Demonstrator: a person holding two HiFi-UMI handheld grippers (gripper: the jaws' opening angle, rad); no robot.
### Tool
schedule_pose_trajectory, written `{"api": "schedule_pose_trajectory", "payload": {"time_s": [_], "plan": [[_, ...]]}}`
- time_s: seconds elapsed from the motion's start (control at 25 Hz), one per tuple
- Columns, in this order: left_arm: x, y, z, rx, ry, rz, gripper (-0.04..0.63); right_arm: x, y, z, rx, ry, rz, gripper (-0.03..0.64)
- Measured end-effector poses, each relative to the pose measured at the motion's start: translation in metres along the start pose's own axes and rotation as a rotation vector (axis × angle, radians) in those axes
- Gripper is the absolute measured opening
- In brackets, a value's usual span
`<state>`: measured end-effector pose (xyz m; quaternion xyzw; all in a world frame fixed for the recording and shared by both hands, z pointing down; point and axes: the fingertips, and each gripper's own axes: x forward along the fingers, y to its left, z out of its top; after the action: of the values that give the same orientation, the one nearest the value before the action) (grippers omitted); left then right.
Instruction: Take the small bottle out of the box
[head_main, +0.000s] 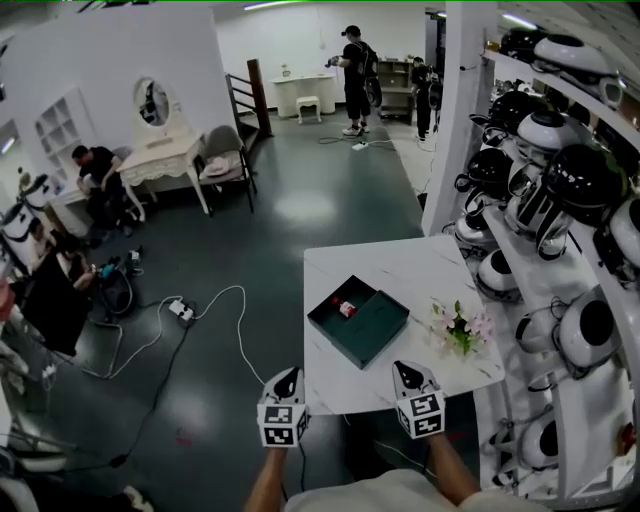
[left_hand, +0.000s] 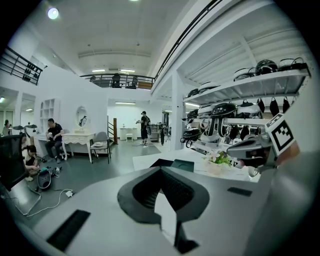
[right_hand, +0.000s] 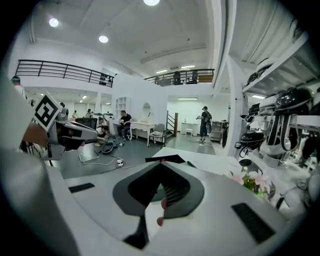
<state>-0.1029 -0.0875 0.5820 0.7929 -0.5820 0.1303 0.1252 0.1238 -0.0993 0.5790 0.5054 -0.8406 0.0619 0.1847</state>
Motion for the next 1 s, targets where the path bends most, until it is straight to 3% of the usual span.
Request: {"api": "schedule_pose_trajectory", "payload": {"time_s": [0.64, 1.0], "plan": [[0.121, 0.056, 0.058, -0.038, 0.007, 0.138, 0.018, 0.157, -0.065, 0.062, -0.056, -0.01, 0.132, 0.021], [0.143, 0.087, 0.049, -0.064, 0.037, 0.193, 0.018, 0.21, -0.057, 0.062, -0.081, 0.001, 0.19, 0.021]]}}
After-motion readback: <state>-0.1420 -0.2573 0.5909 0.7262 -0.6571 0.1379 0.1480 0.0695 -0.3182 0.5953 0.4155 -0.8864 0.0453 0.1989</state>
